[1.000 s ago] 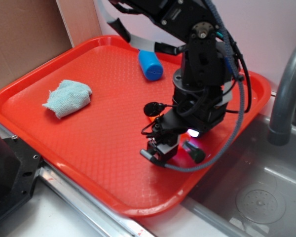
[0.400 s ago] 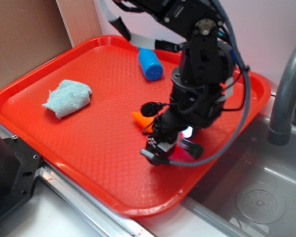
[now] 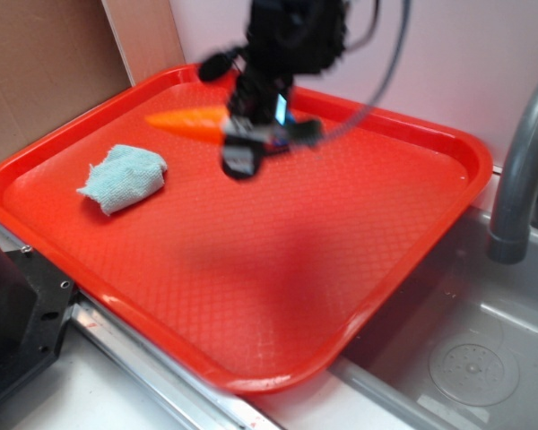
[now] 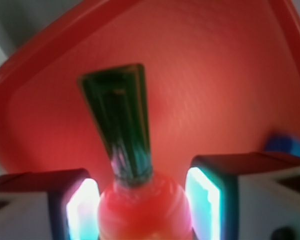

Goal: Grab the carrot.

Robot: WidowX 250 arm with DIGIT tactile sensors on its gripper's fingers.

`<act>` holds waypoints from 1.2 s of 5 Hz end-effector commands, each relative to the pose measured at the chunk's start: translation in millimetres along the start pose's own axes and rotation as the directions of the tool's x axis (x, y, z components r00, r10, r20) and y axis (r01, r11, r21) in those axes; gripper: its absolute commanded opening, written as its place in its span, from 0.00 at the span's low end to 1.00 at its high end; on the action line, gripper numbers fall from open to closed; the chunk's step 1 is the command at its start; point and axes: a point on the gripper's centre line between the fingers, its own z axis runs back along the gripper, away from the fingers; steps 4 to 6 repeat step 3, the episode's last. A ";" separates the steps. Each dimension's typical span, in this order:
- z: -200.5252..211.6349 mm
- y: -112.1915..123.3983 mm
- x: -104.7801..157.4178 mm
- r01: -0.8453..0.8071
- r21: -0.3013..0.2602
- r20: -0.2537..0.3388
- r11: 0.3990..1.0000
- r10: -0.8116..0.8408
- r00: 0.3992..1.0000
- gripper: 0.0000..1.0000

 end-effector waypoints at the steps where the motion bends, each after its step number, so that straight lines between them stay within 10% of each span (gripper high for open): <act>1: 60.3 -3.5 -64.5 -0.476 -0.096 0.161 0.874 0.486 0.859 0.00; 3: 63.5 -4.6 -62.6 -0.812 -0.241 0.113 0.531 0.847 0.520 0.00; 6: 63.5 -4.6 -62.6 -0.812 -0.241 0.113 0.531 0.847 0.520 0.00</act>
